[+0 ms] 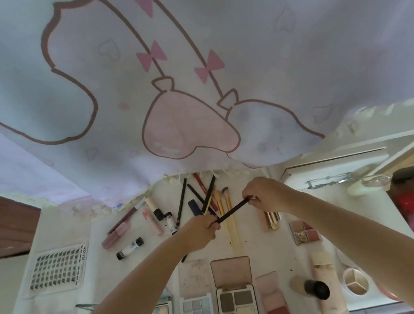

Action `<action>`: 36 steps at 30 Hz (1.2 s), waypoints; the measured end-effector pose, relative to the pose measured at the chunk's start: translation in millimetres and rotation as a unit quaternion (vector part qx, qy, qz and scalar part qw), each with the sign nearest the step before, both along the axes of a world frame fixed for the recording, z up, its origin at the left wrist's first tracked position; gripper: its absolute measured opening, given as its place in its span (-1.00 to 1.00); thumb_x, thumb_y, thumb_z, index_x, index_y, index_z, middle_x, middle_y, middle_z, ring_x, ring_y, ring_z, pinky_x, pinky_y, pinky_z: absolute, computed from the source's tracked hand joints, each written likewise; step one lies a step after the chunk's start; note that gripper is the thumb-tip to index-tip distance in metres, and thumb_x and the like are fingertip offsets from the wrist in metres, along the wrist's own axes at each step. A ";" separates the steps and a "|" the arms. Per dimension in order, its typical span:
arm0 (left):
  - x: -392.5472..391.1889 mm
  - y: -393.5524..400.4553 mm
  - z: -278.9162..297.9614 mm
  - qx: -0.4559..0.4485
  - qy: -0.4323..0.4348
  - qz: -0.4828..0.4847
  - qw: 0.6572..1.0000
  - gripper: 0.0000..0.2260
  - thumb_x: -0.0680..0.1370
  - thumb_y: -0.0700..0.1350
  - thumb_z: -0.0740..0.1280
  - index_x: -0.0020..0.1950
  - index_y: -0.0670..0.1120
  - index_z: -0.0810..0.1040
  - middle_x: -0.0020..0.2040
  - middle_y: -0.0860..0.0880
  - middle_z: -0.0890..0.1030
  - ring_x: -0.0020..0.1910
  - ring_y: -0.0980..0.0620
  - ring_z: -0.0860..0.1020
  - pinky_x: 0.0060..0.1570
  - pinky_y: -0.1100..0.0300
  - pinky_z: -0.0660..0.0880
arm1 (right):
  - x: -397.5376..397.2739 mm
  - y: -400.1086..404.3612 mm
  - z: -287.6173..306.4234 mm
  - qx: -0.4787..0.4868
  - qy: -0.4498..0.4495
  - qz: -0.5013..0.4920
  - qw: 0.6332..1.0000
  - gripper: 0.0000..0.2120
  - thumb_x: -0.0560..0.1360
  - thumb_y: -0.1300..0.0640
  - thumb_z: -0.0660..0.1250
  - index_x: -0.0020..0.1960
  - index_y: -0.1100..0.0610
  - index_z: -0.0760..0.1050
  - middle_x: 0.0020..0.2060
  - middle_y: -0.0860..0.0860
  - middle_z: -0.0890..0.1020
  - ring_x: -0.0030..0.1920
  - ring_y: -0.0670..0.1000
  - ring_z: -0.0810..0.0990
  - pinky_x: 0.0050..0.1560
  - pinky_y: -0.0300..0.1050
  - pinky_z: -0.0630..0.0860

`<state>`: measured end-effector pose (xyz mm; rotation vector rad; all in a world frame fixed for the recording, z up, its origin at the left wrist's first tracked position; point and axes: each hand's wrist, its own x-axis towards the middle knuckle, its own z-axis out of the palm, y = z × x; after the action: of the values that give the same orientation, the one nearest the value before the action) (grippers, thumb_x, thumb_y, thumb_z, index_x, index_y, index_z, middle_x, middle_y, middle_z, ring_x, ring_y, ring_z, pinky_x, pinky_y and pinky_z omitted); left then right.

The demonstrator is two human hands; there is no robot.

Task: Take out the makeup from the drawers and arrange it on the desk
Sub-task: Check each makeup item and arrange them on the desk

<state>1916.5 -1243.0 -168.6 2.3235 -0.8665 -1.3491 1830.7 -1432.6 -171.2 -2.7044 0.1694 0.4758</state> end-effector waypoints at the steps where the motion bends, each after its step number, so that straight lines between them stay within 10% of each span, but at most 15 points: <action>1: -0.2 -1.0 -1.5 -0.003 0.002 0.004 1.000 -0.73 0.62 -0.15 0.04 0.13 -0.26 0.45 0.08 -0.27 0.56 -0.10 -0.06 0.54 -0.30 0.42 0.32 | 0.6 -0.4 -1.2 0.000 -0.003 -0.001 1.000 -0.79 0.53 0.16 0.19 0.11 0.13 0.52 -0.04 0.06 0.60 0.01 0.05 0.52 -0.03 -0.14 0.42; 6: -0.3 -5.6 -15.1 -0.012 0.005 0.033 0.999 -0.76 0.62 -0.16 0.05 0.10 -0.23 0.45 0.00 -0.22 0.56 -0.27 0.14 0.40 -0.26 0.31 0.35 | -6.8 -11.9 -5.7 0.015 -0.087 -0.032 0.996 -0.62 0.49 0.15 0.27 0.30 0.15 0.39 0.21 0.03 0.49 0.26 0.01 0.39 0.30 -0.16 0.30; 11: -1.8 -27.4 -26.6 0.021 -0.006 0.036 0.999 -0.76 0.62 -0.16 0.04 0.08 -0.24 0.45 -0.27 -0.02 0.37 -0.38 0.12 0.31 -0.42 0.32 0.23 | -45.8 -13.5 -11.2 0.028 -0.156 -0.113 0.981 -0.71 0.43 0.34 0.29 0.14 0.32 0.49 0.07 0.21 0.57 0.16 0.18 0.49 0.16 -0.20 0.29; 26: -44.8 -75.7 -54.5 0.077 -0.050 0.018 0.996 -0.71 0.62 -0.11 0.04 0.20 -0.29 0.36 0.16 -0.23 0.48 0.03 -0.11 0.48 -0.11 0.13 0.43 | -84.1 -0.9 -48.9 0.017 -0.024 -0.134 0.991 -0.67 0.53 0.22 0.14 0.28 0.21 0.37 0.23 0.07 0.46 0.30 0.03 0.33 0.26 -0.33 0.05; 36: -50.1 -76.6 -60.1 0.066 -0.004 0.019 0.998 -0.66 0.59 -0.13 0.13 -0.40 -0.11 0.31 -0.41 -0.01 0.40 -0.42 0.11 0.37 -0.38 0.32 0.31 | -89.8 2.0 -53.1 0.028 0.005 -0.129 0.991 -0.70 0.53 0.21 0.14 0.25 0.19 0.40 0.22 0.05 0.46 0.31 0.03 0.33 0.30 -0.21 0.21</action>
<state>1866.3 -1319.6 -228.7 2.4324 -0.7528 -1.4204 1740.8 -1430.6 -224.3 -2.5761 0.4944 0.4084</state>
